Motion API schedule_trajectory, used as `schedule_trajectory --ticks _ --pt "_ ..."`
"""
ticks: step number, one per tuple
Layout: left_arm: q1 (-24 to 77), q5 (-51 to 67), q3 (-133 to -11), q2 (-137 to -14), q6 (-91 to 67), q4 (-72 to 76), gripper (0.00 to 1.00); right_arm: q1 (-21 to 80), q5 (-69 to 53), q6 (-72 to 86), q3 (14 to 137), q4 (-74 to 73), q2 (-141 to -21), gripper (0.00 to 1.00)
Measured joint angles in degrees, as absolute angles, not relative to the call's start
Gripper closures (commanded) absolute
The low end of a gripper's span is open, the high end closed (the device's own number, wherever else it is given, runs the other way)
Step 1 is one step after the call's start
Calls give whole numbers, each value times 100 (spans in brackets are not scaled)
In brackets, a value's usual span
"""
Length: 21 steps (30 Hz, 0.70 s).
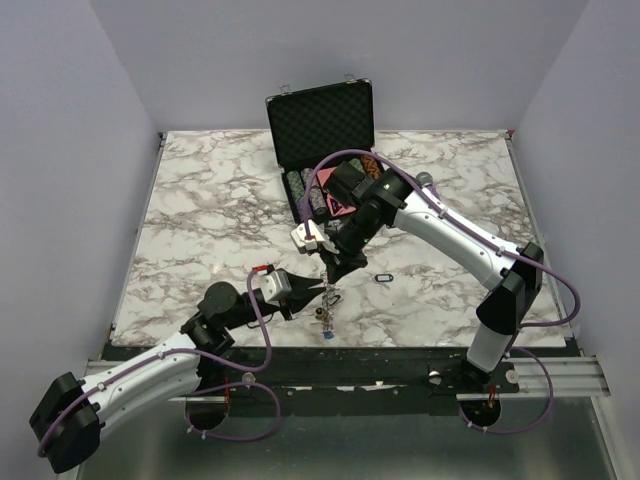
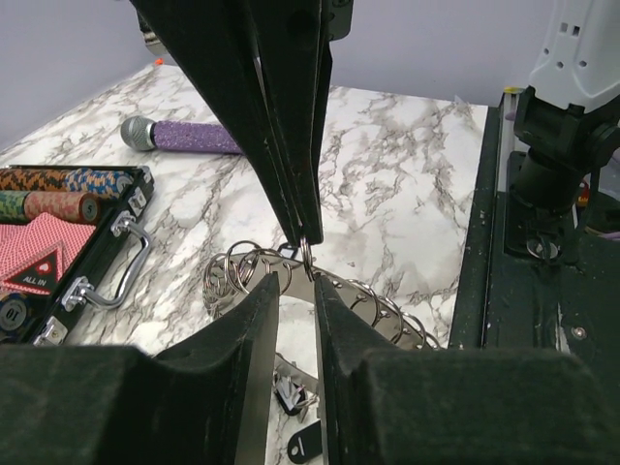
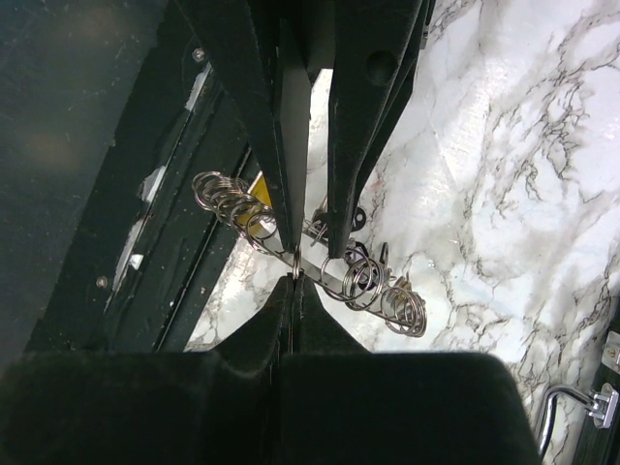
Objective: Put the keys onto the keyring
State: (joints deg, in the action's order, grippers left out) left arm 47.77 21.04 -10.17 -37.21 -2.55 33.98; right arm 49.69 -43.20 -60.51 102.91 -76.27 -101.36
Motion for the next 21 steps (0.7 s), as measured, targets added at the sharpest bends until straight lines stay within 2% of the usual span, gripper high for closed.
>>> schedule_trajectory --ticks 5,11,13,15,21 --pt "4777 2152 -1017 -3719 -305 3516 73 4969 -4375 -6047 10294 -7627 -10165 100" --pt "4777 2180 -1017 -3721 -351 3614 79 4969 -4447 -6047 10298 -7625 -10167 100" --pt "4777 2211 -1017 -3739 -373 3638 86 4969 -4460 -6047 10298 -7627 -10167 100" --pt "4777 2263 -1017 -3789 -403 3691 100 4969 -4462 -6047 10300 -7627 -10169 100" --pt "4775 2311 -1017 -3865 -436 3747 100 4969 -4462 -6047 10300 -7644 -10171 100"
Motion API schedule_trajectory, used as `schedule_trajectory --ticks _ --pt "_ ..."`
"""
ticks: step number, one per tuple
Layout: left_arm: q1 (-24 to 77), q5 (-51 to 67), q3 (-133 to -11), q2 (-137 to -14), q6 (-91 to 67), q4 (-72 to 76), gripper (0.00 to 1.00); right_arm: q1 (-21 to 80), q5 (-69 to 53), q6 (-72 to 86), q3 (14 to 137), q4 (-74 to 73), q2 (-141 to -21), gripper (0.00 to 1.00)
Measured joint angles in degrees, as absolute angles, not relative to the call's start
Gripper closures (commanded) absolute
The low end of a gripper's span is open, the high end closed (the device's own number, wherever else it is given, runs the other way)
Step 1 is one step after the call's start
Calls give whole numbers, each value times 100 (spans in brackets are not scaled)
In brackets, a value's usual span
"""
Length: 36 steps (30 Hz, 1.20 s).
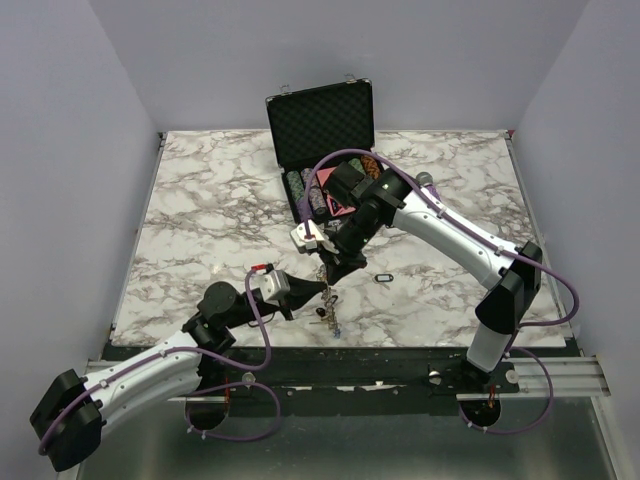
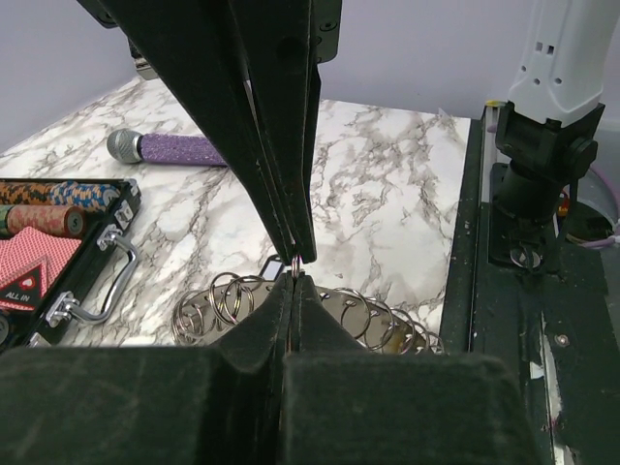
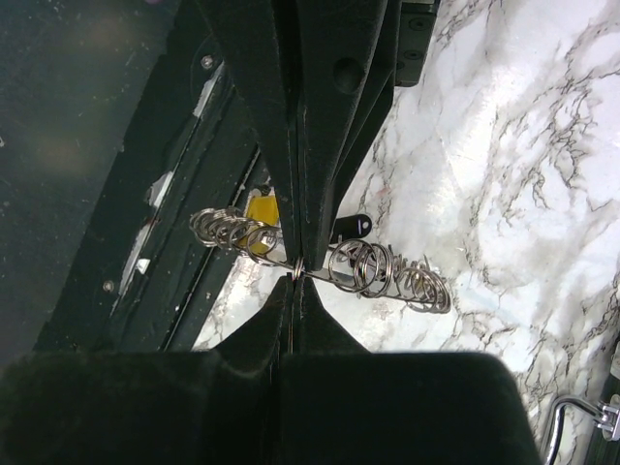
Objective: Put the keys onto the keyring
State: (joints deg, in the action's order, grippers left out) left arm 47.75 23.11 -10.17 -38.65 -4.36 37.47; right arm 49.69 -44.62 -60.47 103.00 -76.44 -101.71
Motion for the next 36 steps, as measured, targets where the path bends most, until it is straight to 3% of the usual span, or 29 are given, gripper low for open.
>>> schedule_trajectory --ticks 2,6,8,16,36 --pt "4775 2309 -1017 -3863 -436 3745 100 4969 -4464 -6042 10300 -7644 -10171 95" --pt "4777 2270 -1007 -3763 -429 3710 100 4941 -4595 -5940 10300 -7640 -10171 65" --pt "4777 2226 -954 -3656 -410 3712 100 4847 -4827 -5883 10300 -7636 -10173 62" --pt "4775 2189 -683 -3465 -301 3767 100 3972 -5625 -6152 10213 -7623 -10121 60" --pt "4731 2255 -314 -2685 -1024 4388 100 4042 -6641 -7220 9649 -7658 -10062 60"
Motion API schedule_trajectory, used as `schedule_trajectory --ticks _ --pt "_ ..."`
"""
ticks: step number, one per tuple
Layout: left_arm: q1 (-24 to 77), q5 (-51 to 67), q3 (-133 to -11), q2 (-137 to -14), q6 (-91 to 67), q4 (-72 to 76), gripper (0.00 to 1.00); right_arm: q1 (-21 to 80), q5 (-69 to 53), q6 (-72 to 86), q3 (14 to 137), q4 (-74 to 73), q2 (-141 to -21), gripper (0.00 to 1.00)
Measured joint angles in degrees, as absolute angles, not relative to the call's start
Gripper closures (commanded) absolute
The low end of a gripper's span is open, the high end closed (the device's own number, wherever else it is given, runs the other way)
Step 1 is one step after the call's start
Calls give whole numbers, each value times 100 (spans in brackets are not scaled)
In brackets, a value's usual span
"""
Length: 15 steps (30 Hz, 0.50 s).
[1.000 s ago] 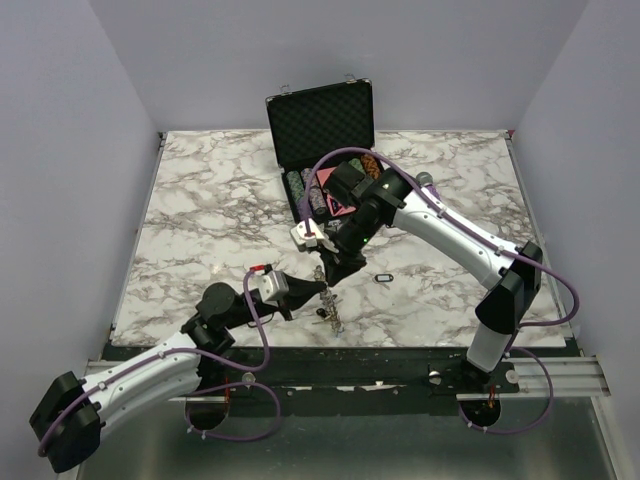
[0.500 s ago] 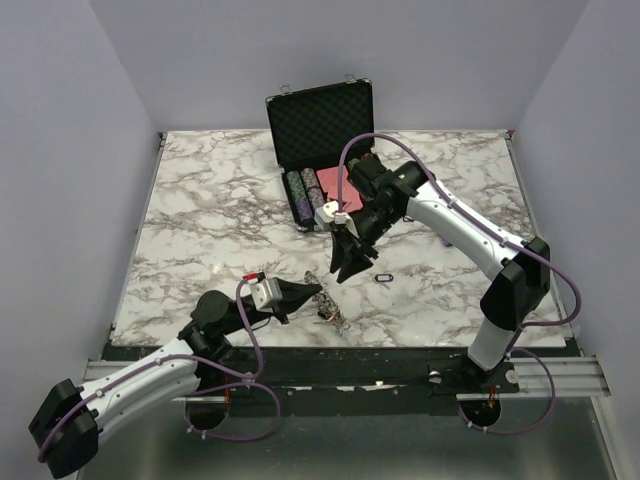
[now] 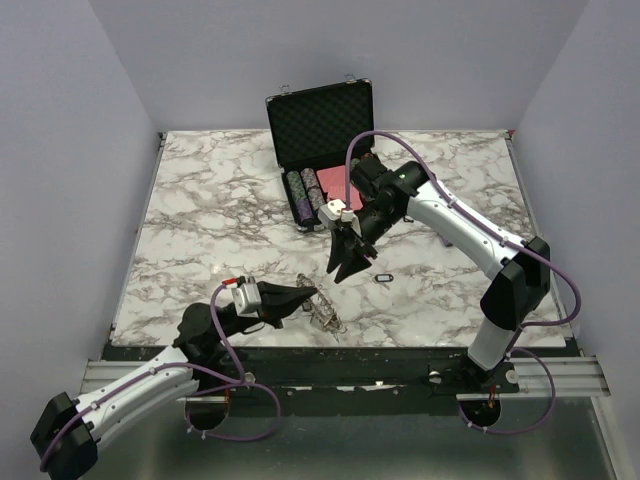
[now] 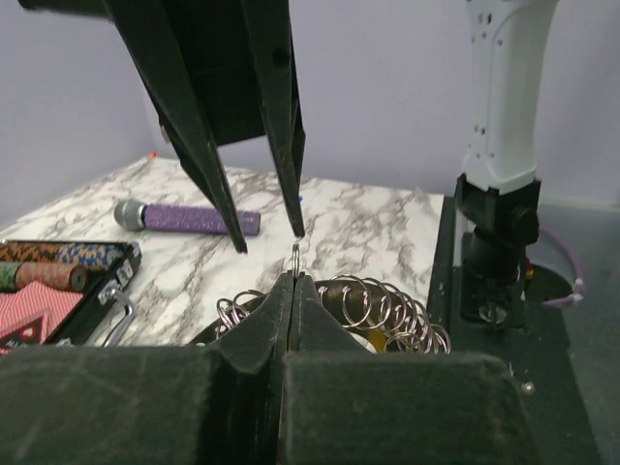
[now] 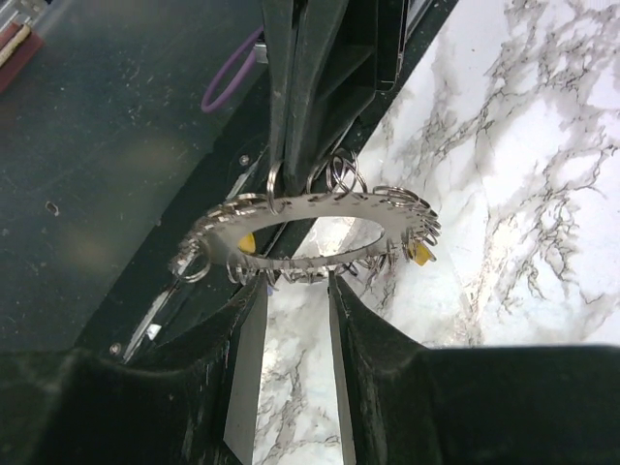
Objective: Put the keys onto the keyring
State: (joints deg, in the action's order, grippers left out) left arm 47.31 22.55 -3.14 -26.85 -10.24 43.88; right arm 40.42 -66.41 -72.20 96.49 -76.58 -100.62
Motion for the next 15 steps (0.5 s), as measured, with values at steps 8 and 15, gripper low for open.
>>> schedule_trajectory --ticks 8,15 --pt "4687 2344 -314 -2709 -1761 5247 100 4056 -6875 -7188 9660 -7660 -10062 60" --pt "4683 2316 -314 -2740 -2292 5625 100 4156 -7024 -7057 9804 -7658 -10062 61"
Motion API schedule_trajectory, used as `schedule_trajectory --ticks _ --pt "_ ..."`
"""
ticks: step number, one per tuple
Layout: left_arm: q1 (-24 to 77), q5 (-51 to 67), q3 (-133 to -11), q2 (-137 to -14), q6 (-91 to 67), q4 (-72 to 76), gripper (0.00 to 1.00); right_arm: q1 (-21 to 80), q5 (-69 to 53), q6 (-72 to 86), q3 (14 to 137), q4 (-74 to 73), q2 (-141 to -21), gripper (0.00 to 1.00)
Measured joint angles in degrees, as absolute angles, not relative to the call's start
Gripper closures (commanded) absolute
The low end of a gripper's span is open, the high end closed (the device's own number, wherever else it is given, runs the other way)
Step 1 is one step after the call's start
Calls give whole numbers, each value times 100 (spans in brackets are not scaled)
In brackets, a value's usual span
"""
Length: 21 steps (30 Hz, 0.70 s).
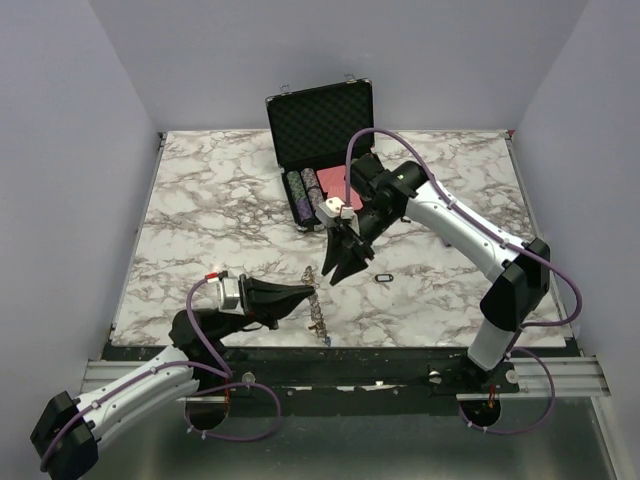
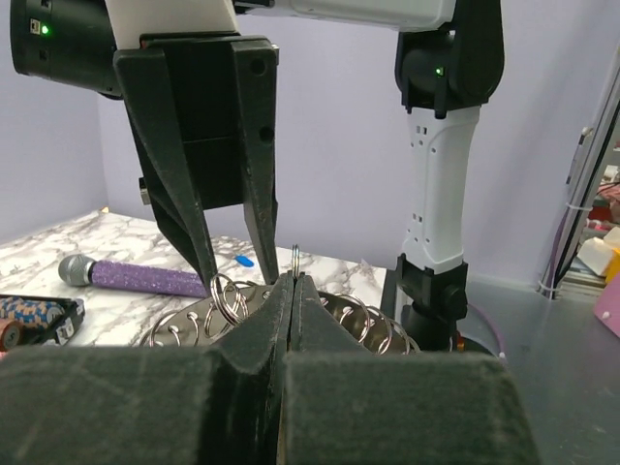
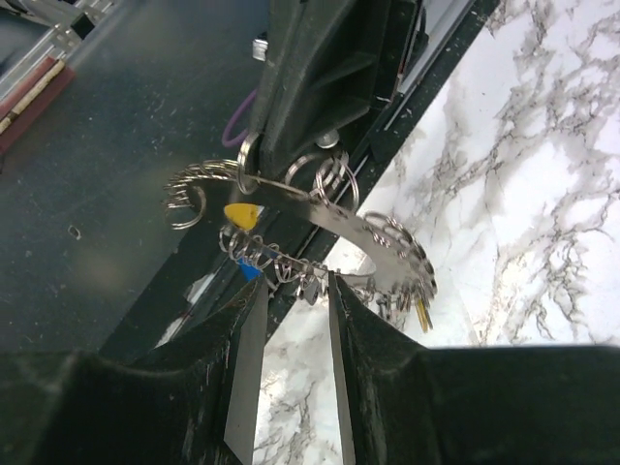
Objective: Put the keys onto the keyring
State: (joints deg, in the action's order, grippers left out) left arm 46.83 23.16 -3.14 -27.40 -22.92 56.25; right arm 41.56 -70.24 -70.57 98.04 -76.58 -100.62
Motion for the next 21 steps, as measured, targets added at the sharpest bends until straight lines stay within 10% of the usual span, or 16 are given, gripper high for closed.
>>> schedule_trajectory --ticks 21 --pt "4657 1863 -314 -2908 -2928 5402 100 4469 -7358 -6729 9929 -7658 -10073 64"
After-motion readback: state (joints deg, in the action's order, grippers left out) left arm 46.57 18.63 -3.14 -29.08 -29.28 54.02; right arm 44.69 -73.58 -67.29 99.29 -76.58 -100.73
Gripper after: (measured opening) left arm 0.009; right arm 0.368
